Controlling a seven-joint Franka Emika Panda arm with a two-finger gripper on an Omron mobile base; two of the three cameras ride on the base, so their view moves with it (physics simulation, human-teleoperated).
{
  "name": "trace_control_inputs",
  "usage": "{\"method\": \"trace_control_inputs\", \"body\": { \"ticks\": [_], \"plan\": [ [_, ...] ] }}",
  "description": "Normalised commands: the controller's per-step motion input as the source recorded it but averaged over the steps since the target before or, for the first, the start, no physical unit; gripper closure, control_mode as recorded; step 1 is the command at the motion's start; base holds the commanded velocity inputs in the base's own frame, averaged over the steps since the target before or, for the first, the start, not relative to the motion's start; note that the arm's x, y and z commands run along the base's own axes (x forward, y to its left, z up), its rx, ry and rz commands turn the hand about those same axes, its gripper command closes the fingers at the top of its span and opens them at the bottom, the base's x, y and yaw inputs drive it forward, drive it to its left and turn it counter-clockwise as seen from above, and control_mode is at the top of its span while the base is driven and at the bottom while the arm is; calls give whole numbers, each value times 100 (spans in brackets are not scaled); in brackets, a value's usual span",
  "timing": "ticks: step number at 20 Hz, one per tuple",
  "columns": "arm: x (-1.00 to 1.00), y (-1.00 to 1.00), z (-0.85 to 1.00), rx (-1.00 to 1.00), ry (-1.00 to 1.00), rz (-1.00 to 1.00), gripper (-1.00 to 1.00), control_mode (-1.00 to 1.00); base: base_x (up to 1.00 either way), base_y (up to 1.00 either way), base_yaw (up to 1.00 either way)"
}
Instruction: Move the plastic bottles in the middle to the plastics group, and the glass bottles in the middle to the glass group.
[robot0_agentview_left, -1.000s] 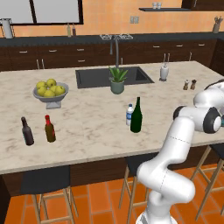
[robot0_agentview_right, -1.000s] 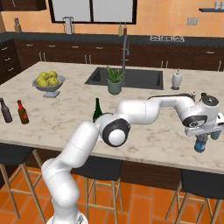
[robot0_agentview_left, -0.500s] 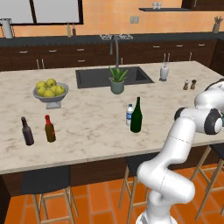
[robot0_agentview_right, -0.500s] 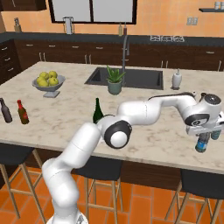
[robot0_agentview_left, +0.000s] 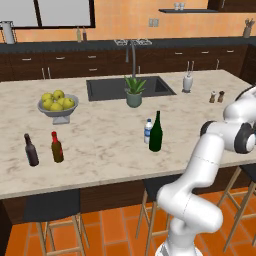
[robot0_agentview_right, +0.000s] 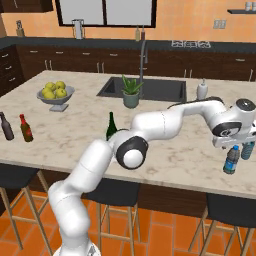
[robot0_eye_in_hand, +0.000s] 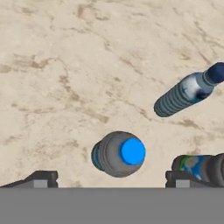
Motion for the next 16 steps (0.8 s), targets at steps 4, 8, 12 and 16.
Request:
{"method": "trace_control_inputs", "body": {
  "ticks": [4, 8, 12, 16],
  "plan": [
    [-67, 40, 51, 0, -13, 0, -100, -100, 0, 0, 0],
    [-91, 56, 34, 0, -6, 2, -100, -100, 0, 0, 0],
    [-77, 95, 23, 0, -1, 7, -100, -100, 0, 0, 0],
    [-77, 100, 14, 0, 0, 12, -100, -100, 0, 0, 0]
  ]
}}
